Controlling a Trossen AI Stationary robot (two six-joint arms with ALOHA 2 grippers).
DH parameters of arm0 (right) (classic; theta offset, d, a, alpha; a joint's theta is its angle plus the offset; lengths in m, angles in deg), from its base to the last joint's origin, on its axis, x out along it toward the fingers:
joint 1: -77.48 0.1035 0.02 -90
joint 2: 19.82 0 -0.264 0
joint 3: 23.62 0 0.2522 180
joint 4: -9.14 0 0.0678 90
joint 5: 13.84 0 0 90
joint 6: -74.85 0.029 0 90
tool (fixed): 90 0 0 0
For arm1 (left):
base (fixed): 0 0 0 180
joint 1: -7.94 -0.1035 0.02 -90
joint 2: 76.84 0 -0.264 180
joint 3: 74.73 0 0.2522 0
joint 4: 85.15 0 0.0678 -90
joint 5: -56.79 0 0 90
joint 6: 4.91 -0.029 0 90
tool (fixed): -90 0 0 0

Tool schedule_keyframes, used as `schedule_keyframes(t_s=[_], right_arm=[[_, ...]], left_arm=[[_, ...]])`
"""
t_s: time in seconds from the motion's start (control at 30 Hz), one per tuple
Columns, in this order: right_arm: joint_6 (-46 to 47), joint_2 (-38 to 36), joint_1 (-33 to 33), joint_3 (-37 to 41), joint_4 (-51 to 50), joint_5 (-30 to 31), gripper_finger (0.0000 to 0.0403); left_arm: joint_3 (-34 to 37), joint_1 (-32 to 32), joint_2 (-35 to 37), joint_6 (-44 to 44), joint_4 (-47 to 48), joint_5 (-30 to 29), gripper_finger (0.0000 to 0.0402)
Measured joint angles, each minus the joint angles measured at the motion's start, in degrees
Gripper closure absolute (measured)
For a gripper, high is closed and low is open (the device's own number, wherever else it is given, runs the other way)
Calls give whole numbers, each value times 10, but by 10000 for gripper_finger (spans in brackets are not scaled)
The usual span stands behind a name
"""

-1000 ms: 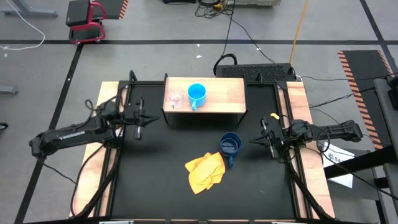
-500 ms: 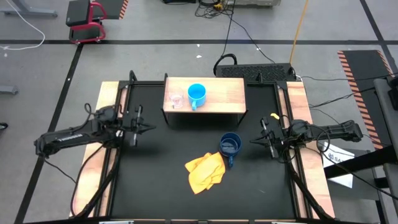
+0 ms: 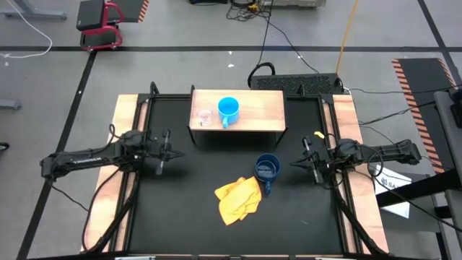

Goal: Stack small to large cups/mugs on shelf
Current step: Put the dark blue mug on the shelf

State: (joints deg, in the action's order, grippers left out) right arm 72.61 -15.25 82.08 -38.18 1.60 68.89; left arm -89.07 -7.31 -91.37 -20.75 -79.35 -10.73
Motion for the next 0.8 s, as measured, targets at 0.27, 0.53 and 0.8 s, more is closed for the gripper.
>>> schedule_keyframes(t_s=[0.27, 0.53, 0.8], right_arm=[[-7, 0, 0, 0, 3, 17, 403], [29, 4, -2, -28, -11, 74, 403], [28, 84, -8, -82, -43, 107, 403]], left_arm=[[0, 0, 0, 4, -6, 0, 401], [0, 0, 0, 4, -8, 10, 399], [0, 0, 0, 5, -8, 17, 399]])
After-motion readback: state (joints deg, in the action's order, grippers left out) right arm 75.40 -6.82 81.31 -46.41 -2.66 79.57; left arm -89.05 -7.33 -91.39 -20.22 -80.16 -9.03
